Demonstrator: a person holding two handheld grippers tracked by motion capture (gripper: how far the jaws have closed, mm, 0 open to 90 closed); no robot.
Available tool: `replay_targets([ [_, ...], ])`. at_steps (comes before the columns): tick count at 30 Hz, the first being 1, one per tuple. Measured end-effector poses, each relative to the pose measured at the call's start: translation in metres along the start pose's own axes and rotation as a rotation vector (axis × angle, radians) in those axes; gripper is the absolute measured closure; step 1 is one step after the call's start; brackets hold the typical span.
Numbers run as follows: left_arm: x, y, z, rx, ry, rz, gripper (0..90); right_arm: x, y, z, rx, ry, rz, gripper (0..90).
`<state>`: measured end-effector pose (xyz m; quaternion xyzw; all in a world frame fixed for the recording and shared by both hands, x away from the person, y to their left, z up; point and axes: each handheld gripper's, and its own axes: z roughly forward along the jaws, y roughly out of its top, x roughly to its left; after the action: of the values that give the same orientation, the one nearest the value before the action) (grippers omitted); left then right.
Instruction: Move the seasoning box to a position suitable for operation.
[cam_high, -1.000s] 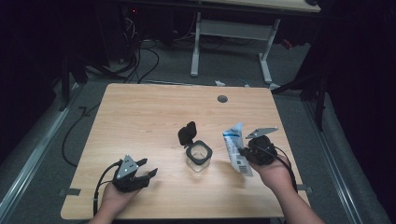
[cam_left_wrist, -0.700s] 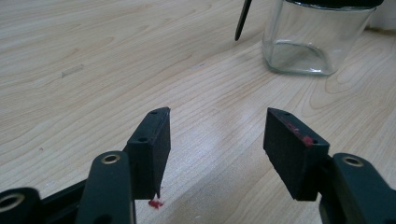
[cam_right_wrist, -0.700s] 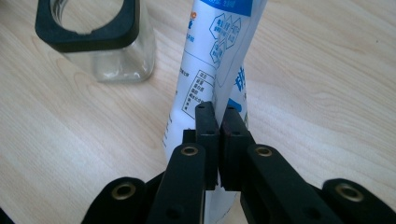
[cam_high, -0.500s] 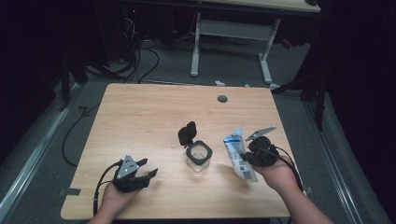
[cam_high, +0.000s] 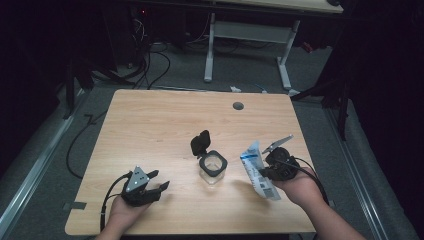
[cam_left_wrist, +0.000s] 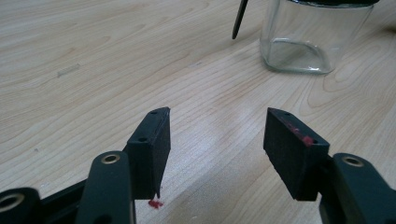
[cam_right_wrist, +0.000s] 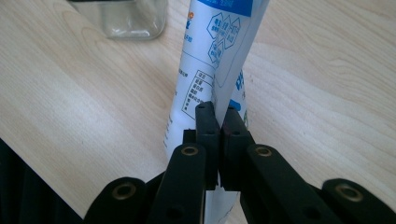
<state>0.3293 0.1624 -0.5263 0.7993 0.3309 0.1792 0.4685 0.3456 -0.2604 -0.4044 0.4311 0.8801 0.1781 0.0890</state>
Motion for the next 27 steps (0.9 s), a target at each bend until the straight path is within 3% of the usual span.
replay_targets([
  [3,0.000,0.000,0.000,-0.001,-0.001,0.000,41.5,0.000,0.000,0.001,0.023,0.000,-0.018,88.9],
  [4,0.000,0.000,0.000,0.002,-0.003,0.001,41.4,0.003,0.000,0.000,0.040,-0.004,0.012,88.9],
  [8,0.000,0.000,0.000,-0.002,-0.002,0.000,41.5,0.002,0.002,-0.001,0.054,-0.003,-0.018,88.9],
  [20,-0.001,0.000,0.000,-0.008,-0.013,-0.005,41.2,0.005,0.011,-0.002,0.103,-0.006,-0.032,89.1],
  [23,-0.002,0.000,0.000,-0.013,-0.020,-0.006,41.2,0.006,0.012,-0.003,0.104,-0.007,-0.040,89.1],
  [27,-0.008,0.002,0.000,-0.045,-0.066,-0.006,40.3,0.006,0.013,-0.006,0.112,-0.010,-0.047,89.1],
])
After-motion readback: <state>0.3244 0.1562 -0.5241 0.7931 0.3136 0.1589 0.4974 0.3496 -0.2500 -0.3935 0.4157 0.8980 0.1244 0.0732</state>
